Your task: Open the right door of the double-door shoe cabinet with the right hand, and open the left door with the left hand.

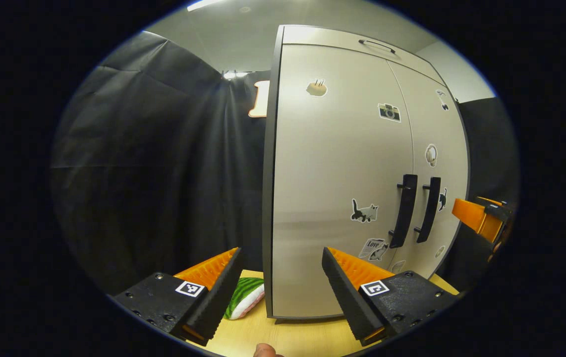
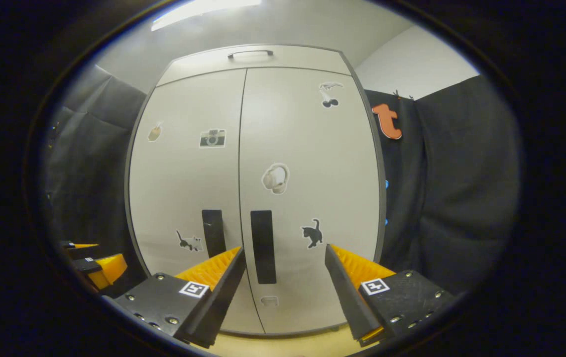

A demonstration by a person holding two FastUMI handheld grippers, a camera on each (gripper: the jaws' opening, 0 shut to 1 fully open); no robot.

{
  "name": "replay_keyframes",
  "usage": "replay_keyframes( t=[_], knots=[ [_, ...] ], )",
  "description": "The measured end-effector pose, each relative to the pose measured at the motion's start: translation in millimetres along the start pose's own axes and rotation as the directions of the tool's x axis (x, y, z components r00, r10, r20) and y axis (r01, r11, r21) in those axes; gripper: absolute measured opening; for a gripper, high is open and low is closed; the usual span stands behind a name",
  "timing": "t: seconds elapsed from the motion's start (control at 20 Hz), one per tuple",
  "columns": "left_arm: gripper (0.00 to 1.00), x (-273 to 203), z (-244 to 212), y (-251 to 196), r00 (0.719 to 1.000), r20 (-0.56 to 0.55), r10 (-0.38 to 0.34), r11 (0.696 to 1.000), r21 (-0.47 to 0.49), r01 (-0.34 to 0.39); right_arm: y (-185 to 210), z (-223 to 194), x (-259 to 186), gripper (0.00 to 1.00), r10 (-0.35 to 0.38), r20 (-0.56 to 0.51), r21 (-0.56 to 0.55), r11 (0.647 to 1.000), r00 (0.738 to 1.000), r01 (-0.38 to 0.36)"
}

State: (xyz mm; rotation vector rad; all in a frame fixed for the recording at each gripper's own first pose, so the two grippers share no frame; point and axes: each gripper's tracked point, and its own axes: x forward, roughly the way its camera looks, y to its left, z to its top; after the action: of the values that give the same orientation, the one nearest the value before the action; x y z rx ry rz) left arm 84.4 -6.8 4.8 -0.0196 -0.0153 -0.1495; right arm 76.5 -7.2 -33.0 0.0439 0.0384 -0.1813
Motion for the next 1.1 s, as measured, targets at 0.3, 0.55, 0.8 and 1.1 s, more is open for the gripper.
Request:
replay_keyframes(
  t=[0.3,0.55,0.8,1.1],
  knots=[
    [0.98,-0.8,0.2,15.6,0.998,0.001,0.058,0.998,0.003,-0.058,12.2,-12.6,32.1,0.94,0.038,-0.026,0.009,0.999,0.999,-0.038],
    [0.98,-1.5,-2.3,17.9,0.997,-0.013,0.081,0.997,0.000,-0.081,18.2,-22.7,58.3,0.87,0.043,-0.047,-0.014,0.999,0.998,-0.044],
    [0.98,-5.4,-1.1,19.3,0.995,-0.013,0.102,0.995,0.002,-0.102,30.7,-29.6,74.4,0.54,0.069,-0.066,-0.008,0.998,0.995,-0.070],
    [0.98,-19.1,1.0,32.5,0.991,-0.008,0.132,0.991,-0.008,-0.132,32.0,-30.2,76.3,0.32,-0.019,-0.085,-0.034,0.999,0.996,0.016]
  ],
)
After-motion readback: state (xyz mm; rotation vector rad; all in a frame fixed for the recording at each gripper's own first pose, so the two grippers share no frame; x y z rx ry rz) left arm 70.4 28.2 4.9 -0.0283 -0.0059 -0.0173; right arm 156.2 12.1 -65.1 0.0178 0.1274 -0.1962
